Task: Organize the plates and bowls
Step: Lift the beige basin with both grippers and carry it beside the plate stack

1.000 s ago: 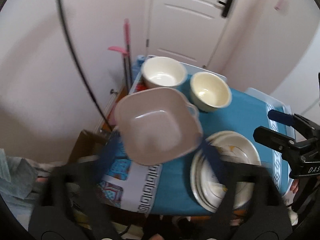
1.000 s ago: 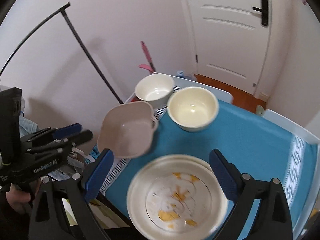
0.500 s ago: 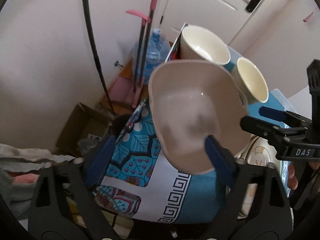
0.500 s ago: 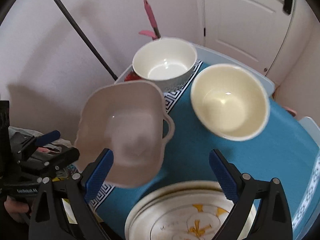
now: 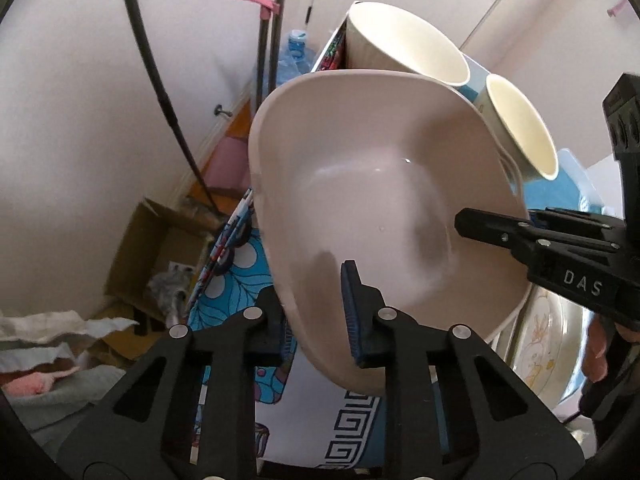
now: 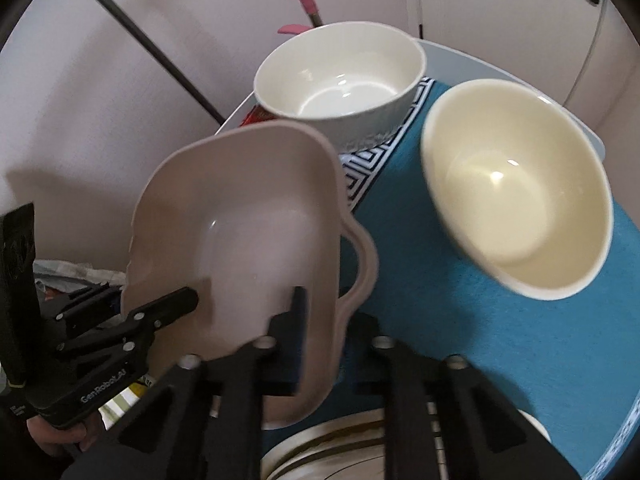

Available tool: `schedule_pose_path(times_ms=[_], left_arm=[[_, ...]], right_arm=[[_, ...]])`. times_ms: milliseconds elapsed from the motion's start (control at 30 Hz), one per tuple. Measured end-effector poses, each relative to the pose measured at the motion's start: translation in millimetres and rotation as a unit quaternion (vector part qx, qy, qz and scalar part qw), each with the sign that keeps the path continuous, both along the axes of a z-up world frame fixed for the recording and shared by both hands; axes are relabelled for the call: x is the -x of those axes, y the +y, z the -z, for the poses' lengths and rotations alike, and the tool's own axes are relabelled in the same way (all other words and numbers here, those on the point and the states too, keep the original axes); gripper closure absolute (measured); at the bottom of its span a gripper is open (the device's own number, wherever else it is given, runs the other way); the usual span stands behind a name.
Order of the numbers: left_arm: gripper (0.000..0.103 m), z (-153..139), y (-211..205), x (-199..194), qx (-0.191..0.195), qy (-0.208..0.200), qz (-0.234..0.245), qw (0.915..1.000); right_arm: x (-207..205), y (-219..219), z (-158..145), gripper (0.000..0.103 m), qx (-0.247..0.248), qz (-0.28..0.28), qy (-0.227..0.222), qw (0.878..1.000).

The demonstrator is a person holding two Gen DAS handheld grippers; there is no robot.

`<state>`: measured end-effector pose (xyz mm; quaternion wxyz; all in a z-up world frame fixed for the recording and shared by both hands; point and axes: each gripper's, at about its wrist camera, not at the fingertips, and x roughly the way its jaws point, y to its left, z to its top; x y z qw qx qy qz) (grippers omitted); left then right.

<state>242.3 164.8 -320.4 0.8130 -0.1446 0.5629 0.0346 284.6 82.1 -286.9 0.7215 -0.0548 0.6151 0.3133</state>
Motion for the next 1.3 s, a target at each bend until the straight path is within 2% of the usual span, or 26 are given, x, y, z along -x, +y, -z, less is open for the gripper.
schedule_pose_path(times_ms=[233,467,700,833,1067,1300], left_arm=[[0.084,-25,-14,7,-0.050,-0.026,0.004,0.9984],[0.084,-82,-61,20,-0.083,-0.071,0.019,0.9939],[0.084,-137,-146,35,-0.076,-0.115,0.066,0.9883],[0.084,-152,-202,43,-0.062,-0.125,0.102,0.9850],[0.084,-144,-304,54,-0.024,-0.123,0.178,0.9760],[0.084,-104,-382,58,0.002,-0.089,0.247,0.9648]], right_arm=[[16,-6,-16,0.091,-0.013,-0.014,-0.035,0.999],[40,-52,-61,0.091,-0.039,-0.009,-0.069,0.997],[66,-144,-117,0.091,-0.051,0.042,-0.103,0.992],[86,-205,-141,0.091,-0.047,0.082,-0.126,0.987],[115,-309,-152,0.091,-0.024,0.162,-0.144,0.976],[149,-387,-135,0.091,0.002,0.235,-0.126,0.964]])
